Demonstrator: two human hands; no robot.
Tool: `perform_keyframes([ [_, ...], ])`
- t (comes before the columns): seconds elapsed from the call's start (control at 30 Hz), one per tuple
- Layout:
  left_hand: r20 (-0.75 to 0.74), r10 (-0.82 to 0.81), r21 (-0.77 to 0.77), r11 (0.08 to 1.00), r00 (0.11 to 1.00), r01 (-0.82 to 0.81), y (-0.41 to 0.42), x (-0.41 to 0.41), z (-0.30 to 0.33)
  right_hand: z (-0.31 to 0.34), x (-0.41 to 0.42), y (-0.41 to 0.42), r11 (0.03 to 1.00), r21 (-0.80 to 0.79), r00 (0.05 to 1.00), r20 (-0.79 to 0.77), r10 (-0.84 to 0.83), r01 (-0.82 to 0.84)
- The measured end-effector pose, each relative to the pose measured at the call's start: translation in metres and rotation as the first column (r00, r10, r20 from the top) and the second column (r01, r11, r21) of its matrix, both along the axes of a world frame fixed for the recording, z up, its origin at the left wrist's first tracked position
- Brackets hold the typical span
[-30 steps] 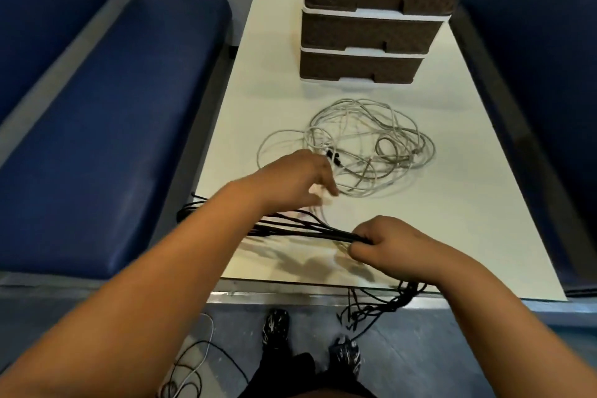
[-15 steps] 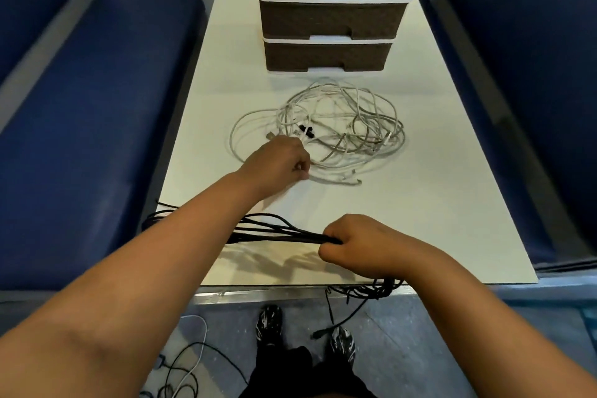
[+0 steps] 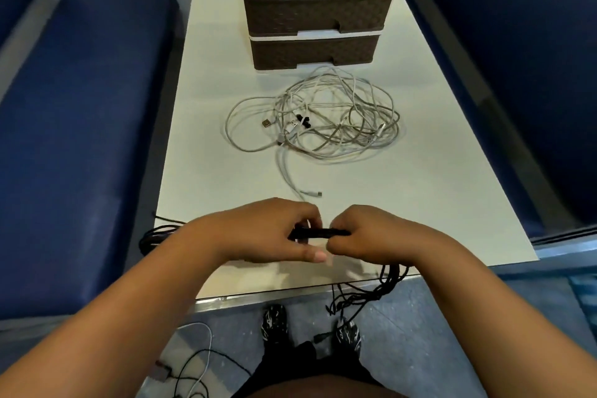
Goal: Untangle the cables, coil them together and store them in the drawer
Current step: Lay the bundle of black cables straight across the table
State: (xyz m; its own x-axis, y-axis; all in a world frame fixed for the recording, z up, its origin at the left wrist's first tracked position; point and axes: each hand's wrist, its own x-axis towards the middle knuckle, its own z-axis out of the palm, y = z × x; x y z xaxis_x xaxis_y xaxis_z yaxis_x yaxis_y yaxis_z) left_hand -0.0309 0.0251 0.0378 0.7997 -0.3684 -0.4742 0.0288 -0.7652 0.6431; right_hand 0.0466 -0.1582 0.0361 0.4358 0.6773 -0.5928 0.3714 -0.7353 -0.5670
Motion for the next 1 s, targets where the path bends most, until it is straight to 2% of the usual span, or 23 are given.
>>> perform_keyframes([
  [0.1, 0.059, -0.027, 0.088, 0.996, 0.998, 0.021, 0.003, 0.004, -0.011, -0.003, 0.001, -0.003, 0.994, 0.042, 0.988, -0.124, -0.093, 0.099],
  [0.17, 0.181, -0.067, 0.134, 0.990, 0.981, 0.043, 0.003, 0.006, -0.019, -0.006, 0.002, -0.009, 0.968, 0.085, 0.923, -0.333, -0.195, 0.236],
  [0.23, 0.277, -0.092, 0.171, 0.984, 0.956, 0.045, 0.005, 0.009, -0.027, -0.011, 0.003, -0.022, 0.947, 0.088, 0.840, -0.492, -0.229, 0.310],
  [0.47, 0.415, -0.011, 0.116, 0.992, 0.910, -0.041, 0.006, 0.018, -0.069, -0.029, -0.001, -0.100, 0.931, -0.011, 0.810, -0.490, -0.323, 0.365],
  [0.53, 0.458, 0.001, 0.125, 0.990, 0.889, -0.066, 0.007, 0.018, -0.074, -0.032, -0.005, -0.123, 0.929, -0.066, 0.825, -0.441, -0.354, 0.363],
  [0.67, 0.502, 0.025, 0.136, 0.985, 0.865, -0.107, 0.009, 0.020, -0.076, -0.039, -0.005, -0.171, 0.895, -0.135, 0.870, -0.214, -0.445, 0.425],
  [0.77, 0.559, 0.015, 0.151, 0.981, 0.829, -0.119, 0.006, 0.021, -0.082, -0.044, 0.004, -0.207, 0.850, -0.142, 0.854, -0.053, -0.518, 0.507],
  [0.9, 0.553, 0.027, 0.229, 0.956, 0.833, -0.183, -0.001, 0.019, -0.085, -0.051, 0.027, -0.255, 0.800, -0.180, 0.820, 0.150, -0.553, 0.572],
  [1.0, 0.590, -0.008, 0.331, 0.915, 0.807, -0.232, -0.009, 0.013, -0.087, -0.050, 0.045, -0.283, 0.798, -0.177, 0.815, 0.209, -0.541, 0.576],
])
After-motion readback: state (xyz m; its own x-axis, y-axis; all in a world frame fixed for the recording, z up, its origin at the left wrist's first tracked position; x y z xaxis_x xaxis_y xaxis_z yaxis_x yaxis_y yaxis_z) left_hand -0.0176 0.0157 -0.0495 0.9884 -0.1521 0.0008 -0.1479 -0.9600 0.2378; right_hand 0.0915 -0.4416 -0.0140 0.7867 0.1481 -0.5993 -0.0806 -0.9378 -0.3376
